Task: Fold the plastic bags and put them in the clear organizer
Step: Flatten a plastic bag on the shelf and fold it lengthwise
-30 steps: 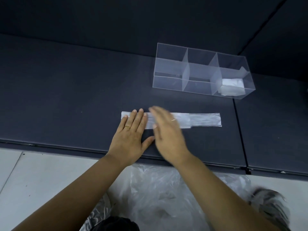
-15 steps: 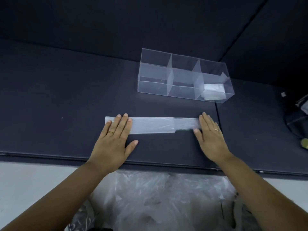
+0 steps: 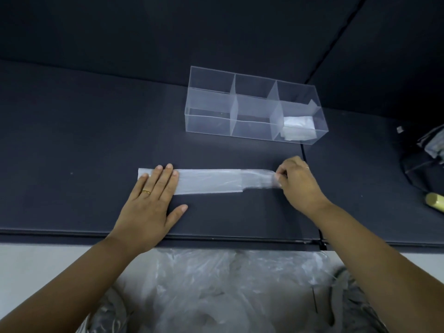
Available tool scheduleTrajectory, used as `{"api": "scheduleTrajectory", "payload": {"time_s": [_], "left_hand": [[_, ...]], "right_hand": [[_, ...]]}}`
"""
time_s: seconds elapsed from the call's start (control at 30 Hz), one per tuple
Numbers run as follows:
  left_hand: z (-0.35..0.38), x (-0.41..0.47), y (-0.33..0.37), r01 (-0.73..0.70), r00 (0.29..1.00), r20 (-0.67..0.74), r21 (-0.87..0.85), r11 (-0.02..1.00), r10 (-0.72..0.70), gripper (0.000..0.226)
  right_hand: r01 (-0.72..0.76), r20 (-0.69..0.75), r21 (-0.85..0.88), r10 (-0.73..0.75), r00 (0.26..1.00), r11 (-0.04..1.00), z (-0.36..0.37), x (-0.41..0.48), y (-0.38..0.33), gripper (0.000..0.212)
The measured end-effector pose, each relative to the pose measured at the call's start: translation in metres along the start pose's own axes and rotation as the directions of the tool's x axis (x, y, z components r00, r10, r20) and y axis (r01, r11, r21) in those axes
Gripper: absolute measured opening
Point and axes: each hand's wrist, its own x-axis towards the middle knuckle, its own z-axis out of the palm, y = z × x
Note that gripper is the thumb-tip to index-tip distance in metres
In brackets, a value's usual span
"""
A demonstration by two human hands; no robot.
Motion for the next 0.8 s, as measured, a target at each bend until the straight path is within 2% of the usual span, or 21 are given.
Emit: {"api": "scheduleTrajectory", "payload": {"time_s": [0.07, 0.17, 0.23, 0.33, 0.43, 0.5, 0.57, 0.67, 0.73, 0.8], "left_hand": [[0.000, 0.002, -0.007, -0.042, 0.999, 0.008, 0.011, 0.999, 0.042, 0.079], [-0.001, 0.011, -0.023, -0.156, 0.987, 0.029, 0.025, 0.987, 0.155, 0.079], [-0.006, 0.018, -0.031, -0.209, 0.978, 0.022, 0.003, 0.978, 0.209, 0.080], [-0.018, 0.021, -0.016, -0.257, 0.966, -0.058, -0.064, 0.964, 0.253, 0.082], [-0.024, 0.010, 0.042, -0.393, 0.918, -0.161, -0.265, 0.881, 0.361, 0.085], [-0.028, -0.001, 0.089, -0.403, 0.915, -0.184, -0.429, 0.808, 0.358, 0.088], [-0.035, -0.012, 0.123, -0.350, 0.935, -0.275, -0.621, 0.701, 0.223, 0.075], [-0.053, -0.016, 0.134, -0.262, 0.950, -0.309, -0.870, 0.419, -0.049, 0.035], [-0.061, -0.013, 0.126, -0.168, 0.969, -0.201, -0.963, 0.208, -0.145, 0.024], [-0.068, -0.008, 0.113, -0.030, 0.981, -0.027, -0.999, -0.013, -0.190, 0.023]], "right_hand": [[-0.109, 0.100, 0.203, 0.090, 0.991, 0.973, -0.011, -0.009, 0.000, 0.012], [-0.336, 0.312, 0.539, 0.188, 0.931, 0.772, -0.024, -0.035, 0.001, 0.010], [-0.474, 0.435, 0.592, 0.237, 0.869, 0.652, -0.028, -0.054, 0.004, 0.009], [-0.608, 0.577, 0.595, 0.247, 0.778, 0.525, -0.036, -0.078, 0.001, 0.024], [-0.623, 0.618, 0.655, 0.172, 0.767, 0.428, -0.052, -0.095, -0.019, 0.035], [-0.600, 0.621, 0.705, 0.080, 0.780, 0.379, -0.061, -0.101, -0.041, 0.043], [-0.556, 0.606, 0.741, -0.018, 0.795, 0.376, -0.068, -0.104, -0.064, 0.044], [-0.433, 0.491, 0.812, -0.058, 0.869, 0.390, -0.074, -0.096, -0.084, 0.046], [-0.324, 0.374, 0.839, -0.032, 0.927, 0.437, -0.073, -0.084, -0.083, 0.053], [-0.249, 0.357, 0.830, -0.132, 0.925, 0.498, -0.065, -0.070, -0.079, 0.057]]}}
